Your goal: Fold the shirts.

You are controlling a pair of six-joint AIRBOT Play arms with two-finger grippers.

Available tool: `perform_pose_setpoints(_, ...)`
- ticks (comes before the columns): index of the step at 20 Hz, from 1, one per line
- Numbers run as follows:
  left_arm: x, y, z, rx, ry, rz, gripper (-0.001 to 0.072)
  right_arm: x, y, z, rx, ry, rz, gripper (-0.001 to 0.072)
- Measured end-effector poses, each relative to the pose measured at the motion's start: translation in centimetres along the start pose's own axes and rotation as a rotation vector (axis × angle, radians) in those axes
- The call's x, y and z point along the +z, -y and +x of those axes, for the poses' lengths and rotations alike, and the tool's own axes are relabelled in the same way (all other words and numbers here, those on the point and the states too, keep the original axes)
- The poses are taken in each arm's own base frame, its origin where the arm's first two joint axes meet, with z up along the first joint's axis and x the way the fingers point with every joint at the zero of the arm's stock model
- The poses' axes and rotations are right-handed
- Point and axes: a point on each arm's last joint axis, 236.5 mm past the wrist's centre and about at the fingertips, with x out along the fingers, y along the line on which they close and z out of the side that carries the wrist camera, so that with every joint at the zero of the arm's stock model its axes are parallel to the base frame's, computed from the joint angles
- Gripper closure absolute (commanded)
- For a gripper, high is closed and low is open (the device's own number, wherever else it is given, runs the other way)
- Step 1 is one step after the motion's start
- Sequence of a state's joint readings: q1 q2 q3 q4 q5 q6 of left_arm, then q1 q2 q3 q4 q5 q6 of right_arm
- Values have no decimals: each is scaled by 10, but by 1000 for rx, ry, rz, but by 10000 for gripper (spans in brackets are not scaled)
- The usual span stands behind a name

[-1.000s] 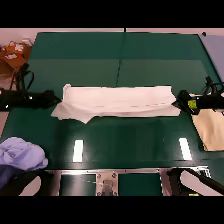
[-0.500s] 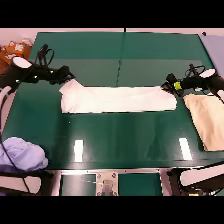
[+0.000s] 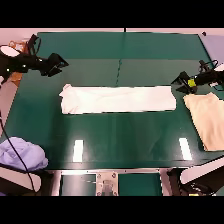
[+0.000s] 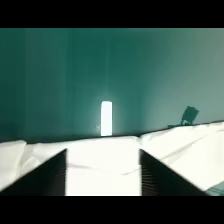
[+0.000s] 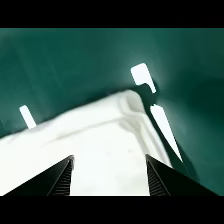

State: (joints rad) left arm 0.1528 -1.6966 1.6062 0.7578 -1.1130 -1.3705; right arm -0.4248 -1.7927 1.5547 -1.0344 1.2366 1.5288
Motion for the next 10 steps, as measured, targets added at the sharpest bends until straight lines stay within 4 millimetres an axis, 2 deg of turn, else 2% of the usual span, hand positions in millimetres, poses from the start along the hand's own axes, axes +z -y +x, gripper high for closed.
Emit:
perform_pose_setpoints(2, -10, 1, -5, -9, -53, -3, 683, -13, 23, 2, -24, -55, -26, 191)
perform_pose_setpoints(5, -20, 2, -8, -15, -102, -3, 683, -31, 44, 13, -30, -129, -70, 191)
perform_pose_setpoints(7, -28, 9, -5, -25, -130, 6, 684, -38, 44, 22, 14, -166, -84, 192)
perform_pose_setpoints(8, -32, 14, -3, -29, -146, 12, 683, -41, 41, 28, 46, -182, -89, 212)
perform_pose_setpoints(10, -38, 24, 4, -37, -164, 34, 683, -46, 35, 40, 104, -205, -95, 385)
